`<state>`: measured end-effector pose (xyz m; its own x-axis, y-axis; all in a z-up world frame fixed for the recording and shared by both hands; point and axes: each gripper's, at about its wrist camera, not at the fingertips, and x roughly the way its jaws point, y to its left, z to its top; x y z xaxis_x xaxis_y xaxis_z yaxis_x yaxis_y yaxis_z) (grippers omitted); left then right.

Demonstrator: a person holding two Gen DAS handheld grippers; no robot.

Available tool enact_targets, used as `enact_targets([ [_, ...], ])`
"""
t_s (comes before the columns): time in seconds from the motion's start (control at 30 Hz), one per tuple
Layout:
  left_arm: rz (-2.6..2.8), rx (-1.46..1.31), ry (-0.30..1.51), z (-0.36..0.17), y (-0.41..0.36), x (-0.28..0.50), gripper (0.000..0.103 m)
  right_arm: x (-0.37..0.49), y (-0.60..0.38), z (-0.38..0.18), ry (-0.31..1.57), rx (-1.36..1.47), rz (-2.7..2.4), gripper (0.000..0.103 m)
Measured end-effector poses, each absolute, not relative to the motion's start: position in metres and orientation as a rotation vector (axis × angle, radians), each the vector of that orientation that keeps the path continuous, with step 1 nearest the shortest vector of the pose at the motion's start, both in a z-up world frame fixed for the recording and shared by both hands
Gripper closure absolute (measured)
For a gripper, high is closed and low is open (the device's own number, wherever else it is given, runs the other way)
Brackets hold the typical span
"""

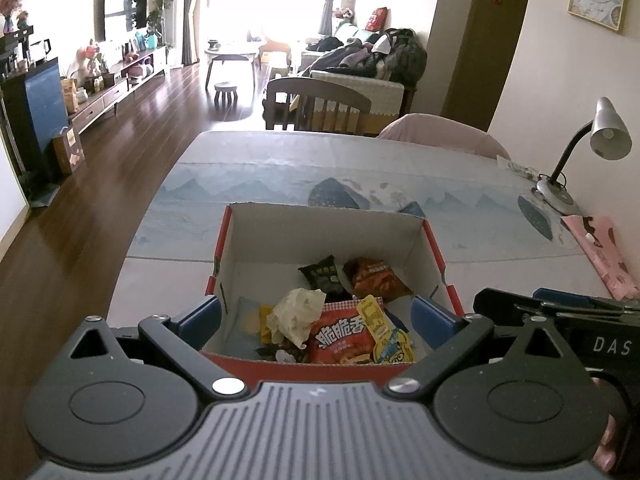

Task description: Organize snacks

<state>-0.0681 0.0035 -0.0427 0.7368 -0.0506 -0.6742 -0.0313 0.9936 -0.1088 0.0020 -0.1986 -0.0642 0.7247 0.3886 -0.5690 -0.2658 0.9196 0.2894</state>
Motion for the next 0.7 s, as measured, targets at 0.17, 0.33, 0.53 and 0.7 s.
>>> enact_targets([
  [0.17, -0.005, -0.121, 0.753, -0.0448, 0.0007, -0.0687, 0.001, 0.0025, -0.1992, -0.0671, 0.678, 0.191, 0.36, 0.0],
  [0.33, -0.004, -0.122, 0.759, -0.0471, -0.0008, -0.0694, 0.001, 0.0022, -0.2011, -0.0688, 0.682, 0.191, 0.361, 0.0],
  [0.53, -0.004, -0.123, 0.765, -0.049, -0.0017, -0.0691, 0.001, 0.0017, -0.2017, -0.0688, 0.685, 0.19, 0.36, 0.0],
  [0.7, -0.004, -0.12, 0.769, -0.0509, -0.0028, -0.0679, 0.001, 0.0022, -0.2024, -0.069, 0.687, 0.19, 0.359, 0.0],
])
